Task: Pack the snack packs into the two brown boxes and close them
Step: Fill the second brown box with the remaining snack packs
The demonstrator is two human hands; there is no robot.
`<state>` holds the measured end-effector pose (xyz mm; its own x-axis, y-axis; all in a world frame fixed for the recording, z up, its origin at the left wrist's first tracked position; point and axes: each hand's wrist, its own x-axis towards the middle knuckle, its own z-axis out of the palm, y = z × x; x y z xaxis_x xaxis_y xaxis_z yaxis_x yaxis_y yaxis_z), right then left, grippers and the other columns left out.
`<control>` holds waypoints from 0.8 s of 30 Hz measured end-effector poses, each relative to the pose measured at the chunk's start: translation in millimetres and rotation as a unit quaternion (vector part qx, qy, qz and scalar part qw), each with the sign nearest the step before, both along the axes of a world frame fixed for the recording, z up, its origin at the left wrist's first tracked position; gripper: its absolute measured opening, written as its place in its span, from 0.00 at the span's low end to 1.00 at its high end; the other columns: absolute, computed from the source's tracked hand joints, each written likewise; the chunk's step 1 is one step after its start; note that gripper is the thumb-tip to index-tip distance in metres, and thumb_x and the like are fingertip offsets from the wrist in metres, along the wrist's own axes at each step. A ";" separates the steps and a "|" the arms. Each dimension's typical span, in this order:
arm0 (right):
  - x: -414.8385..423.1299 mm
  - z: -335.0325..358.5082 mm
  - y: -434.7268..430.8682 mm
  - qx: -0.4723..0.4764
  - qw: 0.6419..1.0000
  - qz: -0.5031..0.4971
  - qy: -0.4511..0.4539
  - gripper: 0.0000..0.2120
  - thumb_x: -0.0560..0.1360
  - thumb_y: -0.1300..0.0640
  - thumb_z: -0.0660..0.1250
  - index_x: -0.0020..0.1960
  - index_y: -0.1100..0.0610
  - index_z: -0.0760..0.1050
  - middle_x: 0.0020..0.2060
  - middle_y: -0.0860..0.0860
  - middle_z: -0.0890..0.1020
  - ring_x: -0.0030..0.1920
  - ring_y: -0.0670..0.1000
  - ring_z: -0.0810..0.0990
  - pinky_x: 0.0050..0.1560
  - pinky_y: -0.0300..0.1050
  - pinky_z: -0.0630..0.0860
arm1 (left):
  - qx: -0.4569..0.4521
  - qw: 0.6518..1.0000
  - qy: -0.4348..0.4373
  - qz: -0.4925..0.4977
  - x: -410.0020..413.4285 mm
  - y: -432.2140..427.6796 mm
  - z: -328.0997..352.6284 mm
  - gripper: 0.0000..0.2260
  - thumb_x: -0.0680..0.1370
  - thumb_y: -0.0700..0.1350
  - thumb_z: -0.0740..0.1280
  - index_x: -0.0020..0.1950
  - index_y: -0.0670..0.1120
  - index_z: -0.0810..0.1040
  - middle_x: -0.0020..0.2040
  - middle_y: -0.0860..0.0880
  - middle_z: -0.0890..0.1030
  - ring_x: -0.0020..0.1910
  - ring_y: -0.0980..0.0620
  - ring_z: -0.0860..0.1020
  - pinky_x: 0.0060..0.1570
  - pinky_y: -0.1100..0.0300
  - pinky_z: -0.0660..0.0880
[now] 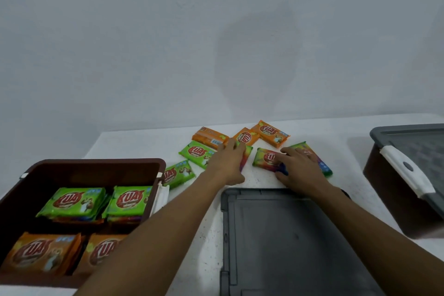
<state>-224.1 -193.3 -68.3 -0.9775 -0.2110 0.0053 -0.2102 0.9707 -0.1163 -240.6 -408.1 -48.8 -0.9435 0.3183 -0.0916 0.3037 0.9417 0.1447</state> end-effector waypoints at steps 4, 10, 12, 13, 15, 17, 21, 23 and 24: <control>4.9 6.6 -0.5 0.017 1.000 -0.003 -0.005 0.20 0.75 0.42 0.65 0.65 0.45 0.70 0.66 0.49 0.72 0.68 0.52 0.67 0.68 0.61 0.60 | 0.103 0.994 -0.029 0.007 -1.9 -1.3 3.7 0.35 0.67 0.52 0.78 0.69 0.46 0.65 0.68 0.47 0.64 0.65 0.45 0.67 0.61 0.50 0.72; 5.3 22.3 1.9 0.011 0.998 -0.042 -0.055 0.21 0.68 0.35 0.70 0.52 0.44 0.66 0.56 0.47 0.76 0.59 0.50 0.73 0.65 0.61 0.61 | 0.122 0.991 -0.048 0.014 -4.9 -2.1 7.5 0.38 0.67 0.52 0.79 0.71 0.46 0.65 0.67 0.46 0.68 0.64 0.47 0.70 0.61 0.52 0.72; 5.1 25.4 2.6 0.005 0.997 -0.052 -0.057 0.25 0.66 0.34 0.71 0.55 0.44 0.66 0.57 0.47 0.77 0.59 0.50 0.73 0.64 0.60 0.62 | 0.094 0.994 -0.058 -0.023 -5.8 -1.8 5.4 0.36 0.67 0.50 0.79 0.71 0.47 0.66 0.68 0.46 0.69 0.65 0.46 0.70 0.62 0.52 0.73; 5.3 24.9 3.6 0.001 0.997 -0.055 -0.056 0.28 0.65 0.33 0.71 0.58 0.44 0.67 0.58 0.47 0.77 0.60 0.50 0.73 0.64 0.60 0.62 | 0.090 0.993 -0.067 -0.037 -6.9 -2.3 5.6 0.35 0.68 0.49 0.79 0.70 0.47 0.66 0.68 0.46 0.70 0.65 0.46 0.71 0.62 0.52 0.73; 4.6 22.1 5.9 -0.012 0.997 -0.057 -0.048 0.31 0.65 0.31 0.70 0.63 0.44 0.67 0.62 0.46 0.75 0.64 0.50 0.71 0.65 0.60 0.62 | 0.096 0.991 -0.087 -0.044 -12.2 -7.0 10.2 0.34 0.68 0.49 0.78 0.70 0.47 0.68 0.66 0.47 0.73 0.63 0.47 0.73 0.59 0.53 0.75; 3.1 21.8 8.0 -0.027 0.997 -0.057 -0.037 0.29 0.69 0.32 0.67 0.64 0.44 0.68 0.65 0.47 0.73 0.67 0.51 0.69 0.65 0.60 0.62 | 0.117 0.988 -0.095 -0.036 -21.6 -14.6 17.3 0.30 0.70 0.51 0.77 0.68 0.48 0.69 0.64 0.48 0.75 0.59 0.49 0.76 0.57 0.53 0.76; -3.9 24.6 -1.1 -0.027 0.999 -0.026 -0.026 0.23 0.73 0.37 0.65 0.64 0.45 0.71 0.66 0.48 0.73 0.66 0.52 0.68 0.67 0.60 0.64 | 0.119 0.991 -0.055 -0.015 -49.6 -33.1 32.6 0.19 0.75 0.48 0.72 0.64 0.47 0.73 0.62 0.46 0.77 0.55 0.50 0.75 0.52 0.56 0.73; -8.8 23.3 -12.2 -0.046 0.999 0.004 -0.029 0.23 0.74 0.37 0.65 0.65 0.45 0.71 0.66 0.47 0.74 0.66 0.52 0.68 0.67 0.61 0.65 | 0.102 0.994 -0.048 -0.005 -64.0 -46.2 40.0 0.16 0.76 0.45 0.71 0.62 0.46 0.75 0.62 0.45 0.77 0.56 0.48 0.75 0.50 0.56 0.71; -11.6 22.5 -18.0 -0.055 0.998 0.015 -0.034 0.24 0.74 0.38 0.66 0.66 0.46 0.70 0.67 0.47 0.73 0.67 0.52 0.67 0.67 0.61 0.65 | 0.085 0.995 -0.048 -0.007 -70.7 -53.6 43.0 0.16 0.76 0.44 0.70 0.62 0.46 0.75 0.62 0.45 0.77 0.55 0.47 0.75 0.49 0.57 0.70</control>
<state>-235.6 -211.3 -45.9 -0.9695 -0.2423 -0.0358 -0.2274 0.9447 -0.2362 -311.3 -461.7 -5.8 -0.9284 0.3497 -0.1254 0.2930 0.8967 0.3317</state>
